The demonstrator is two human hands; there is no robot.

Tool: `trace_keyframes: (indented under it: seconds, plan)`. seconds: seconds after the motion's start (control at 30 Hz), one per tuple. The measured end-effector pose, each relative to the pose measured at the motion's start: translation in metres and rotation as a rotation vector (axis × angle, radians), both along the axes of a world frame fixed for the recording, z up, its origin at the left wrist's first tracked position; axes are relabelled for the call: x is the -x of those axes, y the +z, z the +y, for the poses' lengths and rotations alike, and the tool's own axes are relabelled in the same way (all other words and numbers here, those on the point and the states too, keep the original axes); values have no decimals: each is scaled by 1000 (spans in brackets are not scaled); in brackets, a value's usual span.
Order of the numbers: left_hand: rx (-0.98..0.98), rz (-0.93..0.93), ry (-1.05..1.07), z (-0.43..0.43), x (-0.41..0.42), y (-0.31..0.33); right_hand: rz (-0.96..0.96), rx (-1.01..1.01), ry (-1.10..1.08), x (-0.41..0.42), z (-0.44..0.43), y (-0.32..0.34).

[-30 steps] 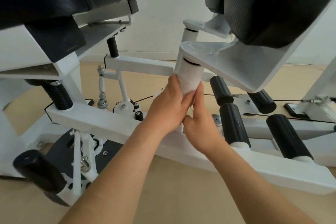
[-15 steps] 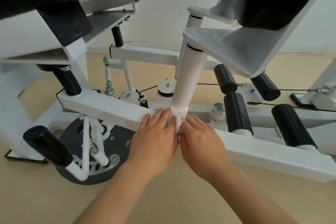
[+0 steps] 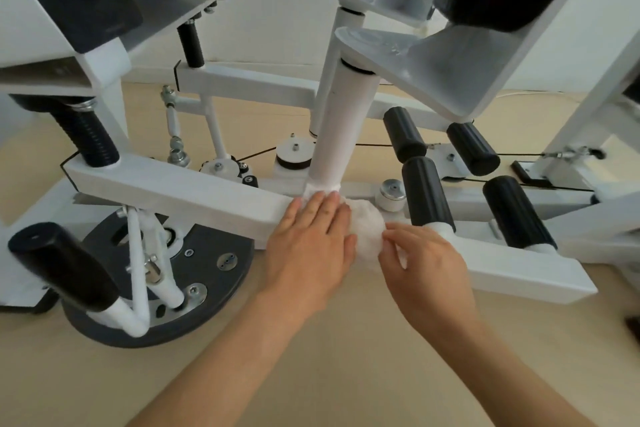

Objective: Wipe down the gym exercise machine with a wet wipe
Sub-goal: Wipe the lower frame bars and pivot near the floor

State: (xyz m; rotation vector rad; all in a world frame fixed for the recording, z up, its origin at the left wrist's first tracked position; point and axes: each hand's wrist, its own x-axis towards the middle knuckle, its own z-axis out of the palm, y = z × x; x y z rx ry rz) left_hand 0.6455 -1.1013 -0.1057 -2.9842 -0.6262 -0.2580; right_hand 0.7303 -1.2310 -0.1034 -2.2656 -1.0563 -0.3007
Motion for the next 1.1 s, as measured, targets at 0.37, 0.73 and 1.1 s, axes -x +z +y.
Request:
trace_keyframes:
  seconds: [0.37, 0.73, 1.1]
  plan:
    - [113, -286, 129, 47, 38, 9, 748, -530, -141, 22, -1, 12]
    - [-15, -3, -167, -32, -10, -17, 394, -18, -370, 8, -40, -16]
    - [114, -1, -405, -2, 0, -6, 2, 143, 353, 0, -20, -32]
